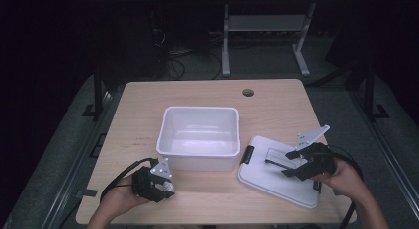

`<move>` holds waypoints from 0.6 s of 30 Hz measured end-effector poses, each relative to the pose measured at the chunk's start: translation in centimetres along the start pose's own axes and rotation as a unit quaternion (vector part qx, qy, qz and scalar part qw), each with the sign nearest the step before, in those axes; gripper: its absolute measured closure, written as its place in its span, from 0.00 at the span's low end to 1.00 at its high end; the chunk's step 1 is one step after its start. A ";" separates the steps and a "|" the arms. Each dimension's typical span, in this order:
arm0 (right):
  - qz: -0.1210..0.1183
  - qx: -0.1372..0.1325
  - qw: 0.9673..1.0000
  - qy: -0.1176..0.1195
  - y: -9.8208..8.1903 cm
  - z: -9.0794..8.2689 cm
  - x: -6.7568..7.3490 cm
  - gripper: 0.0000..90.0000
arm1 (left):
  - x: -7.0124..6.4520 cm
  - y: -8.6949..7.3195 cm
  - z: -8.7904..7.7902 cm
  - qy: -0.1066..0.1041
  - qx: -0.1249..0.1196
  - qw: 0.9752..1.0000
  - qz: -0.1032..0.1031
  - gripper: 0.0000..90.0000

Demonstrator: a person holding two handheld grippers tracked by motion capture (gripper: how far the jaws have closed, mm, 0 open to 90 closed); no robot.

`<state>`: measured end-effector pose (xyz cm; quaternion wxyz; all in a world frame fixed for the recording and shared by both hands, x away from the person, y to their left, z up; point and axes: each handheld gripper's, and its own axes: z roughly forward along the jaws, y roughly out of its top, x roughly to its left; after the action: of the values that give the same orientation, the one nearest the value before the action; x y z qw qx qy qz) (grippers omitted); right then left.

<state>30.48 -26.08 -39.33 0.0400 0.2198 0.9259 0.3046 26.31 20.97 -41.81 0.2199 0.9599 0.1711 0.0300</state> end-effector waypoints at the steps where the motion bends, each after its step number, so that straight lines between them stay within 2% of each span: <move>1: 0.000 0.000 1.000 0.000 0.0 0.0 0.0 0.39 | 0.0 0.0 0.0 0.000 0.001 1.000 0.002 0.64; 6: -0.004 0.003 1.000 0.001 0.1 0.2 0.0 0.39 | 0.0 -0.1 0.1 0.000 0.001 1.000 0.005 0.66; 18: 0.007 0.006 1.000 0.006 0.2 0.4 -0.1 0.39 | 0.1 -0.6 -0.2 -0.002 -0.010 1.000 0.002 0.67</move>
<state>30.78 -25.76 -39.54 0.0307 0.2247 0.9265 0.3004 26.14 21.59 -41.88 0.2294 0.9581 0.1686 0.0299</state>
